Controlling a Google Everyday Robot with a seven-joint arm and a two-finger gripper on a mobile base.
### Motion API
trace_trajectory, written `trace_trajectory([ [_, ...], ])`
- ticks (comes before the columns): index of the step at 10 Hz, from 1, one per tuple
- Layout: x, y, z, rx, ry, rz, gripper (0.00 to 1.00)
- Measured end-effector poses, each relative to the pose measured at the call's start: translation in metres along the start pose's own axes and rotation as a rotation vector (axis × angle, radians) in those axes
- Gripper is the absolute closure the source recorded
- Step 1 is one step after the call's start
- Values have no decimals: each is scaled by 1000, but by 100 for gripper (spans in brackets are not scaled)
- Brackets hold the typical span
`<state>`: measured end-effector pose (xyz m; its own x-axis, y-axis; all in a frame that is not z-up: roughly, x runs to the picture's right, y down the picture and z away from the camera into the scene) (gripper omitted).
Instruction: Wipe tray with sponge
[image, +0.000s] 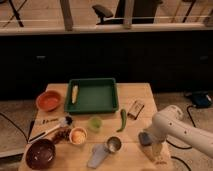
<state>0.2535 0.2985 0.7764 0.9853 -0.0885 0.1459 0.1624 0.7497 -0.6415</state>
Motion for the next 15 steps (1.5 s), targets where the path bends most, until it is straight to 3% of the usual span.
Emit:
trace_trajectory([
  [15, -1, 4, 2, -13, -13, 11, 20],
])
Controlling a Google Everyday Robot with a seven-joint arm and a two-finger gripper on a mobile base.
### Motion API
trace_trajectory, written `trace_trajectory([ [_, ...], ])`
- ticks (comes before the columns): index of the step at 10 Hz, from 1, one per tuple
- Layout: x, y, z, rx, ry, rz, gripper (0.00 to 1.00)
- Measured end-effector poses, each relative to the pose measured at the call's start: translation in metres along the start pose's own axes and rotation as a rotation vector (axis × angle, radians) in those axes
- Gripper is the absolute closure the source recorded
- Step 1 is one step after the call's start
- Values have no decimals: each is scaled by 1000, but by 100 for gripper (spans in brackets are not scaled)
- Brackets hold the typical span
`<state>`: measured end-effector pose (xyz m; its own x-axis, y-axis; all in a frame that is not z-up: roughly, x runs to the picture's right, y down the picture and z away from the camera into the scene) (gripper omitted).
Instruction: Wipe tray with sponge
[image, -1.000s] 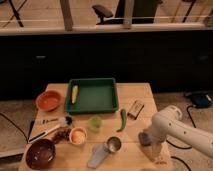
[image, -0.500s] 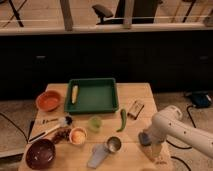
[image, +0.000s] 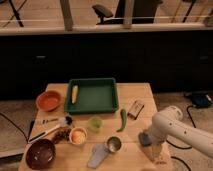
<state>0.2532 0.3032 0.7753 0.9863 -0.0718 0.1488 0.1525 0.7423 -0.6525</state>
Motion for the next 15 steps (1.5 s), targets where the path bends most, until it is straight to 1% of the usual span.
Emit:
trace_trajectory([
  [15, -1, 4, 0, -4, -15, 2, 20],
])
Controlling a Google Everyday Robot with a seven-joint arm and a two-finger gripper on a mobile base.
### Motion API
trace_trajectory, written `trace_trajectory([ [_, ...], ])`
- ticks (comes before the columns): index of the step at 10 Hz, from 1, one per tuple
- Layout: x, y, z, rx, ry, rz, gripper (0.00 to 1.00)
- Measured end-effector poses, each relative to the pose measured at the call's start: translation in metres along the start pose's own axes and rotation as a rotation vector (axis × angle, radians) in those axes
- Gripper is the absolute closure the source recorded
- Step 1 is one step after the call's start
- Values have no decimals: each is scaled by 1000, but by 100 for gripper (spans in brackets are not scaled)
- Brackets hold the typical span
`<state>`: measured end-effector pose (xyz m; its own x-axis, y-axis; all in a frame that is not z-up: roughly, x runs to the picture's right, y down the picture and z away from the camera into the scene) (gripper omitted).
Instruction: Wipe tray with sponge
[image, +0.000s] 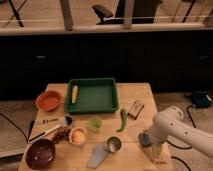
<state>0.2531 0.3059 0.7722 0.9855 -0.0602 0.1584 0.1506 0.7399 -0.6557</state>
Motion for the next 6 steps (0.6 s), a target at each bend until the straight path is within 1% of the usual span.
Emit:
trace_trajectory([
  [4, 1, 2, -2, 2, -3, 3, 24],
  [5, 1, 2, -2, 2, -4, 3, 24],
  [6, 0, 2, -2, 4, -5, 2, 21],
])
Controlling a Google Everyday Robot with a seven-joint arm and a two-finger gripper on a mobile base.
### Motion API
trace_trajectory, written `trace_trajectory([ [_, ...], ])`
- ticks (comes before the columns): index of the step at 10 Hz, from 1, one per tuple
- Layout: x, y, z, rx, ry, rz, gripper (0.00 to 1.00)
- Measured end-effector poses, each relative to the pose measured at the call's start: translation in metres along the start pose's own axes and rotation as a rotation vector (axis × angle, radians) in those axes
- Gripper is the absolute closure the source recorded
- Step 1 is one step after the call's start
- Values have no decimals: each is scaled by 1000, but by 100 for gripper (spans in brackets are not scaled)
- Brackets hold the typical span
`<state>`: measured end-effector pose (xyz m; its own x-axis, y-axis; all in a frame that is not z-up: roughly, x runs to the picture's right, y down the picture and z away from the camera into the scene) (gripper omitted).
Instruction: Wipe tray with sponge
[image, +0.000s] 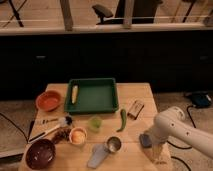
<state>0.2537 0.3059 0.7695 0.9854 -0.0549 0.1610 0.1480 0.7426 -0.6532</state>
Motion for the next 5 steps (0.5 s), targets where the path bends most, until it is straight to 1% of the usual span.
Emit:
trace_trajectory([
  [1, 0, 0, 0, 1, -1, 0, 22],
  [3, 1, 1, -1, 2, -3, 2, 37],
  [4, 2, 1, -2, 4, -4, 3, 40],
  [5, 2, 1, -3, 4, -4, 3, 40],
])
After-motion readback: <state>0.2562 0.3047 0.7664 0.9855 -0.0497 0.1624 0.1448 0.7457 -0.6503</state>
